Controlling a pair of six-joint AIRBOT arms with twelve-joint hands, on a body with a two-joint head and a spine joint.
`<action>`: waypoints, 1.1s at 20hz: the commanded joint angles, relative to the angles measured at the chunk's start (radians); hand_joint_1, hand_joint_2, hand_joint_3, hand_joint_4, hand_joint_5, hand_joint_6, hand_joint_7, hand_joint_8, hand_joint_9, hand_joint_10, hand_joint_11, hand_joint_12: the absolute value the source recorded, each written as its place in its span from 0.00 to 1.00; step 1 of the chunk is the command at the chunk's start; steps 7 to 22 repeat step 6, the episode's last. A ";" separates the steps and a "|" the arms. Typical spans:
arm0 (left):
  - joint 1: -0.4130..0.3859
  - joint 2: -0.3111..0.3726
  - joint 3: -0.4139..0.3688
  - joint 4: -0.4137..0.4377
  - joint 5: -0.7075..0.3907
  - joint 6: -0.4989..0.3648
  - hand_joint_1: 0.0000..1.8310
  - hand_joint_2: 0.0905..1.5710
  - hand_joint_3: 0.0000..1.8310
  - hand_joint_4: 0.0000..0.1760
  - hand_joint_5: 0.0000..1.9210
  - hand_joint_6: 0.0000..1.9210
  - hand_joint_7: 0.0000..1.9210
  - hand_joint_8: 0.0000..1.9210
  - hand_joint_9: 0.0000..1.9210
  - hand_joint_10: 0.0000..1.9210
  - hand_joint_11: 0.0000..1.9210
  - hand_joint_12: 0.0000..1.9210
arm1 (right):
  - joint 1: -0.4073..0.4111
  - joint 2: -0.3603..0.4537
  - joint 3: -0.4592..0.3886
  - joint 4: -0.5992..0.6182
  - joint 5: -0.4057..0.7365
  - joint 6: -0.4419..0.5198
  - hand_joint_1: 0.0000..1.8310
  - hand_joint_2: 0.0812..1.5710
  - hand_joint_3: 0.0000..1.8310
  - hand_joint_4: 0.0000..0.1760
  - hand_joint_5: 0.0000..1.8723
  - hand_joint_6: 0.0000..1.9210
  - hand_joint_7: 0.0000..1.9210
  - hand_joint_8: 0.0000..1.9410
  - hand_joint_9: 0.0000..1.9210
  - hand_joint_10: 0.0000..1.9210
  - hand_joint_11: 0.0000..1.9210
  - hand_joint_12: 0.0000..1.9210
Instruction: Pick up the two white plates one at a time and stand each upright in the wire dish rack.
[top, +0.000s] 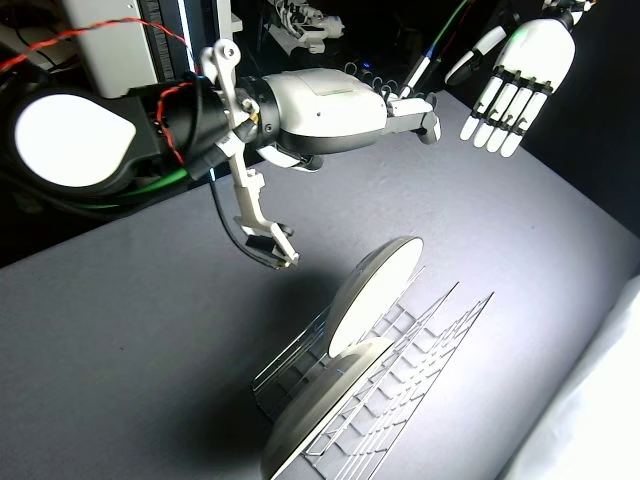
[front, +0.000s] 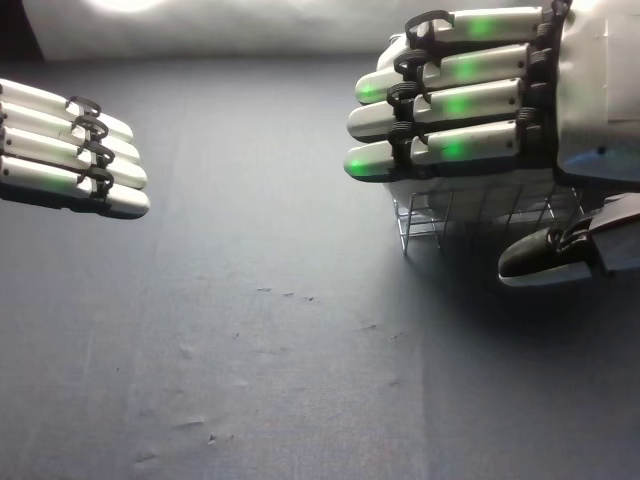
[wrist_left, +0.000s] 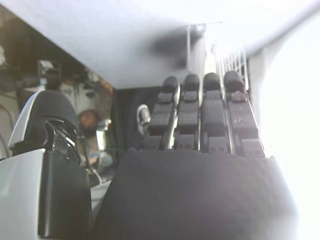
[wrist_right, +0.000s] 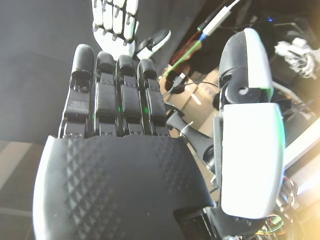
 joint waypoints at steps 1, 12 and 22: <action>-0.016 0.012 0.004 -0.085 -0.014 -0.010 0.01 0.79 0.00 0.00 0.16 0.00 0.19 0.01 0.18 0.01 0.13 0.05 | 0.012 0.011 -0.009 0.048 0.092 0.000 0.40 0.68 0.00 0.00 0.29 0.01 0.30 0.01 0.28 0.02 0.00 0.59; -0.042 0.012 0.015 -0.085 -0.015 -0.027 0.23 0.79 0.00 0.00 0.45 0.05 0.46 0.06 0.39 0.19 0.23 0.52 | -0.003 0.018 -0.016 0.048 0.085 -0.014 0.30 0.80 0.00 0.00 0.46 0.50 0.50 0.54 0.43 0.58 0.22 0.89; -0.042 0.012 0.015 -0.085 -0.015 -0.027 0.23 0.79 0.00 0.00 0.45 0.05 0.46 0.06 0.39 0.19 0.23 0.52 | -0.003 0.018 -0.016 0.048 0.085 -0.014 0.30 0.80 0.00 0.00 0.46 0.50 0.50 0.54 0.43 0.58 0.22 0.89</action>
